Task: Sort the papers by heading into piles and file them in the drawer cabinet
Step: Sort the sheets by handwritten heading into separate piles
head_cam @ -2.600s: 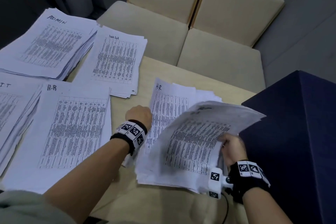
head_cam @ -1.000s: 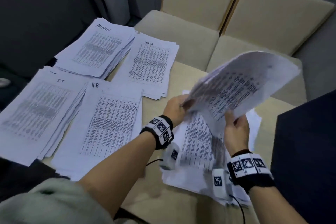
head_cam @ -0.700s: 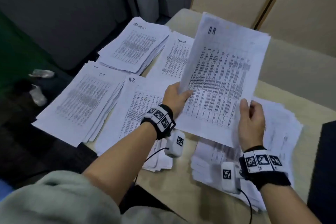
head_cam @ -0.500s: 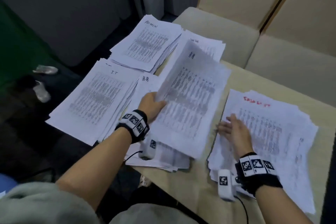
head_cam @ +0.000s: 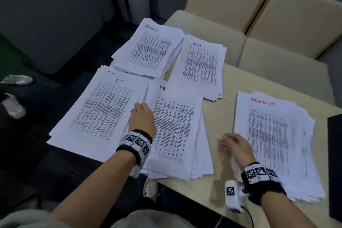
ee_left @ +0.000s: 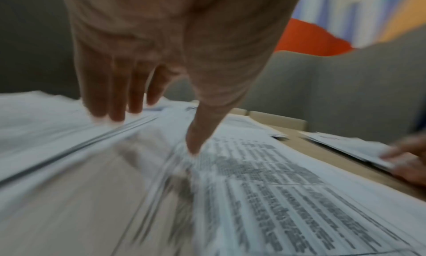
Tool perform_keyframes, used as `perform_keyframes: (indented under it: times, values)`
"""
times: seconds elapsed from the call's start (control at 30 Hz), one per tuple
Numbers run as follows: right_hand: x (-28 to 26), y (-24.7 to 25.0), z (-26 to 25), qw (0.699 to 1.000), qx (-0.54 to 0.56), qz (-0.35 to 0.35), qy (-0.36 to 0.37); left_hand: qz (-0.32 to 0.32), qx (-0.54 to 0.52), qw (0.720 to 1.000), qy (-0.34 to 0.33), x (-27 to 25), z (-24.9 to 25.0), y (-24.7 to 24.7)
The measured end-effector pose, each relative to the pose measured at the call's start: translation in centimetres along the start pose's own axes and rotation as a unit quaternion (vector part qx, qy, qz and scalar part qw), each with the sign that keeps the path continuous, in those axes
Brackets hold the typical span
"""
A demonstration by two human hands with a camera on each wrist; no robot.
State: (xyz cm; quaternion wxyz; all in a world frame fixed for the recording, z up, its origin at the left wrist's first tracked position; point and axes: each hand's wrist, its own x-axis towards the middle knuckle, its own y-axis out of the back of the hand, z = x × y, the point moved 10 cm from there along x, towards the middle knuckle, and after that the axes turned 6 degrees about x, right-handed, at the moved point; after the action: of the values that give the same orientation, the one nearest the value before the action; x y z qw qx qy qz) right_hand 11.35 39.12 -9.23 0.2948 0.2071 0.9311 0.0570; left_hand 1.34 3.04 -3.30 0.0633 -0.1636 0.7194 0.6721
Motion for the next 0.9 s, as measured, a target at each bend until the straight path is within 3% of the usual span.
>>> perform_keyframes:
  times: [0.1,0.2,0.33,0.43,0.57,0.77,0.9]
  values:
    - [-0.3,3.4,-1.4,0.999,-0.004,0.036,0.033,0.089,-0.006,0.992,-0.089,-0.4,4.9,3.2]
    - [-0.1,8.2,-1.8,0.990,-0.099,0.088,0.053,0.048,-0.078,0.979,-0.182,-0.7,11.0,3.4]
    - [0.6,14.9,-1.6,0.973,-0.173,0.146,0.028,-0.059,-0.176,0.945,-0.269,-2.3,20.0,2.2]
    - [1.9,19.3,-0.4,0.963,-0.212,0.166,-0.016,-0.119,-0.250,0.929,-0.244,-3.2,25.2,0.8]
    - [3.8,22.5,0.2,0.969,-0.193,0.154,-0.031,-0.175,-0.257,0.937,-0.158,-3.8,29.4,-1.4]
    - [7.3,23.2,-0.8,0.991,-0.093,0.085,-0.054,-0.135,-0.143,0.972,-0.131,-4.3,32.7,-1.4]
    - [8.6,22.9,-1.4,0.993,-0.109,0.029,-0.047,-0.110,-0.170,0.963,-0.176,-4.7,34.3,-1.0]
